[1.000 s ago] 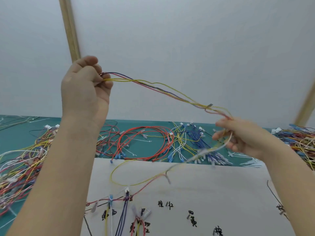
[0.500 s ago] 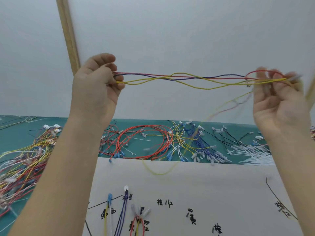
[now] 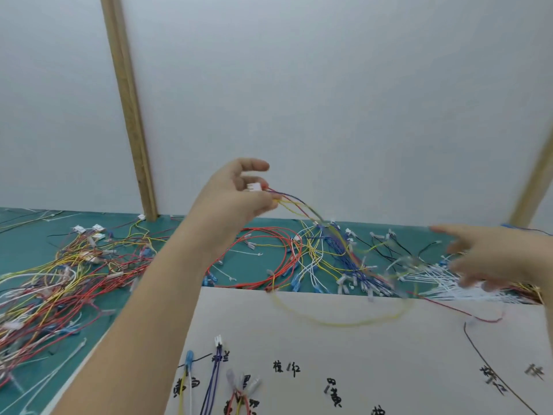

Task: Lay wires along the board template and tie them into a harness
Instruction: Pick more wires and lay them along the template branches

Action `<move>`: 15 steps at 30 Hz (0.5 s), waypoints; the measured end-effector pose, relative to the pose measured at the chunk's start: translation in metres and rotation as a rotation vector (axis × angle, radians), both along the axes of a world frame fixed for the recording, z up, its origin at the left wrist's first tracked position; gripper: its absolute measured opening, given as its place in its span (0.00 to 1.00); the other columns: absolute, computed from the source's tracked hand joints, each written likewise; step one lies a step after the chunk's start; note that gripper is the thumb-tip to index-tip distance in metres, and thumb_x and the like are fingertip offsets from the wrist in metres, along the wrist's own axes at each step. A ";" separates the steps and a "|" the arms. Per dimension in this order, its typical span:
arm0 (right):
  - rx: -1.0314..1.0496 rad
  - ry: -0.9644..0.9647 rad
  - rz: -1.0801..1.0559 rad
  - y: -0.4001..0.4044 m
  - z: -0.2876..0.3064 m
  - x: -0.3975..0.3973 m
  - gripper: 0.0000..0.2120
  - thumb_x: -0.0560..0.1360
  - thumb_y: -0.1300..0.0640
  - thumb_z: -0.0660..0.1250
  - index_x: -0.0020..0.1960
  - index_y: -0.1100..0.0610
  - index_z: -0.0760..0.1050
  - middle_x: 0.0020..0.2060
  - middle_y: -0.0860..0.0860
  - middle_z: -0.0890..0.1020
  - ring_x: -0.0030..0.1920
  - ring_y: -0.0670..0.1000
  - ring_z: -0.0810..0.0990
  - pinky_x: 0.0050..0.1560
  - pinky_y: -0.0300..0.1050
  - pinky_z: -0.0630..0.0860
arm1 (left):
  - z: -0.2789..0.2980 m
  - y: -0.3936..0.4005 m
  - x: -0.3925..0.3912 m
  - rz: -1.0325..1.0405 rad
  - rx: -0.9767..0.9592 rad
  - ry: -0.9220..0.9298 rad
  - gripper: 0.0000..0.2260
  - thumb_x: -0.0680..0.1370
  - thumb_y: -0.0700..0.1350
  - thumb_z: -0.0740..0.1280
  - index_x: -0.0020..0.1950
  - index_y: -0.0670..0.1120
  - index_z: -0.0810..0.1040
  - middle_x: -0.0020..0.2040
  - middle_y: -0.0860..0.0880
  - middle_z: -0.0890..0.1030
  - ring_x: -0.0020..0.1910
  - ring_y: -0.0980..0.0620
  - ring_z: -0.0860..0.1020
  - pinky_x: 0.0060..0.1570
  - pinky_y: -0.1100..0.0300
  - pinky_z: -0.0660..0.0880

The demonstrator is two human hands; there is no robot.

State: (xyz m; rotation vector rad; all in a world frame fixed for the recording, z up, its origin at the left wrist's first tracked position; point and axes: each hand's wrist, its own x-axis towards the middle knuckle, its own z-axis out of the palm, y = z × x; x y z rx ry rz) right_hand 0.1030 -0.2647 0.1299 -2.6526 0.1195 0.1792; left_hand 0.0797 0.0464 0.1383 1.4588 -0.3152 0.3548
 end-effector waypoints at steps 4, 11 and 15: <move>0.227 -0.541 0.249 0.041 0.025 -0.010 0.11 0.77 0.60 0.61 0.50 0.44 0.75 0.48 0.45 0.82 0.42 0.43 0.80 0.43 0.37 0.75 | -0.003 -0.019 -0.005 -0.185 0.064 -0.003 0.13 0.73 0.28 0.63 0.47 0.46 0.76 0.38 0.49 0.77 0.37 0.53 0.80 0.37 0.67 0.77; 0.605 -0.477 0.578 0.112 0.009 -0.030 0.03 0.71 0.54 0.68 0.41 0.50 0.81 0.32 0.43 0.83 0.35 0.37 0.78 0.37 0.27 0.71 | -0.002 -0.028 -0.010 -0.291 0.098 -0.003 0.10 0.74 0.30 0.62 0.45 0.45 0.76 0.36 0.51 0.82 0.37 0.53 0.81 0.43 0.61 0.79; 0.765 -0.514 0.530 0.110 0.008 -0.026 0.05 0.68 0.61 0.72 0.35 0.54 0.79 0.29 0.45 0.81 0.32 0.40 0.77 0.34 0.28 0.71 | -0.001 -0.027 -0.012 -0.282 0.227 0.006 0.09 0.76 0.34 0.63 0.44 0.47 0.76 0.33 0.54 0.81 0.33 0.58 0.79 0.35 0.66 0.75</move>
